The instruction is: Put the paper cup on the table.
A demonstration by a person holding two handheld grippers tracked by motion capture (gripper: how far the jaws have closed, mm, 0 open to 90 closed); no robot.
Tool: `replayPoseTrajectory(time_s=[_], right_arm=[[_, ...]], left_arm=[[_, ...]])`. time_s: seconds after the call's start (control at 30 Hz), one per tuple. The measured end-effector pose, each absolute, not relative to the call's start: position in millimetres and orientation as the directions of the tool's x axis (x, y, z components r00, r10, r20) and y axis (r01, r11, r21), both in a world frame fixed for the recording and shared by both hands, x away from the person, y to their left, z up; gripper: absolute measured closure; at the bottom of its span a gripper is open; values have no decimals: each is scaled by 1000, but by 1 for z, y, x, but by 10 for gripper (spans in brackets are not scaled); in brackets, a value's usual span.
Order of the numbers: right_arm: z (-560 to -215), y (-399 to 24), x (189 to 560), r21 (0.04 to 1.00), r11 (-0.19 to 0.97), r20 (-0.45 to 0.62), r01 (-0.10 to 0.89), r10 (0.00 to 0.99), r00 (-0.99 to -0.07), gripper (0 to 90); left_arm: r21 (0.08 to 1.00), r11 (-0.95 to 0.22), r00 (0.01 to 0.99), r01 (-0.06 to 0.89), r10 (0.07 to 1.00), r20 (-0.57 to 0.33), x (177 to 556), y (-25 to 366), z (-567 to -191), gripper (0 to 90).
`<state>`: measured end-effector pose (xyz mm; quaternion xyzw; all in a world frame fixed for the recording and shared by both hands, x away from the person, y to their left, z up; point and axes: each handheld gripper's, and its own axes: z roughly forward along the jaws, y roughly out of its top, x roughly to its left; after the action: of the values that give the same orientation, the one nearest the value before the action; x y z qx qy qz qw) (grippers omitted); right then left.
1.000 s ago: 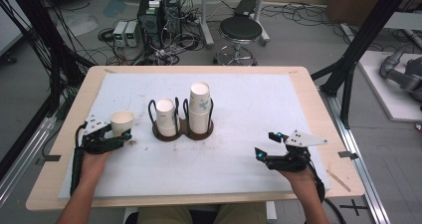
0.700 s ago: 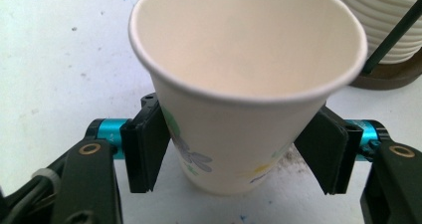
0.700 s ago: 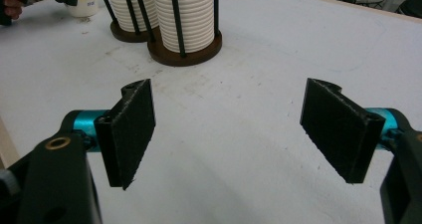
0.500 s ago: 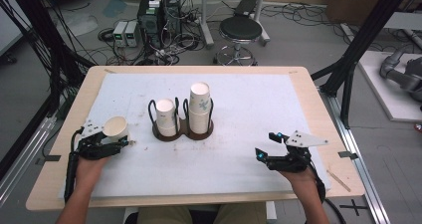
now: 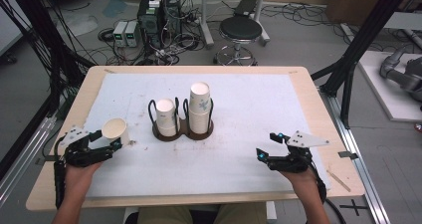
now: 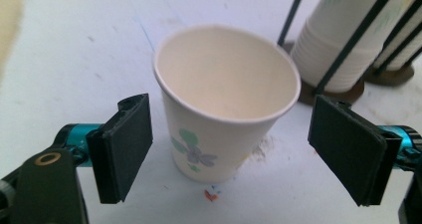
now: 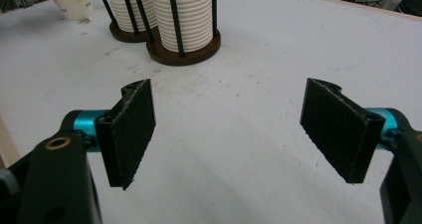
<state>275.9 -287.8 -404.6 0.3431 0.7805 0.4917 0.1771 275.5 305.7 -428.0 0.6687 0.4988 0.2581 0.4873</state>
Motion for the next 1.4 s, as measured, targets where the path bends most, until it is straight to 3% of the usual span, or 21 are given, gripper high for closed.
replayPoseTrajectory(time_s=[0.2, 0.4, 0.73, 1.4], right_arm=[[-404, -289, 276, 889, 284, 55, 360, 713, -699, 224], [-404, -294, 274, 893, 273, 46, 357, 736, -676, 223], [-405, -305, 267, 902, 255, 25, 349, 775, -632, 223], [-402, -305, 260, 906, 251, 10, 340, 791, -612, 224]], left_arm=[[970, 42, 377, 239, 917, -132, 261, 307, -409, 172], [985, 109, 528, 136, 833, -165, 261, 295, -404, 167], [988, 69, 640, 137, 755, -141, 269, 263, -406, 168], [989, 27, 654, 148, 747, -119, 267, 255, -412, 176]])
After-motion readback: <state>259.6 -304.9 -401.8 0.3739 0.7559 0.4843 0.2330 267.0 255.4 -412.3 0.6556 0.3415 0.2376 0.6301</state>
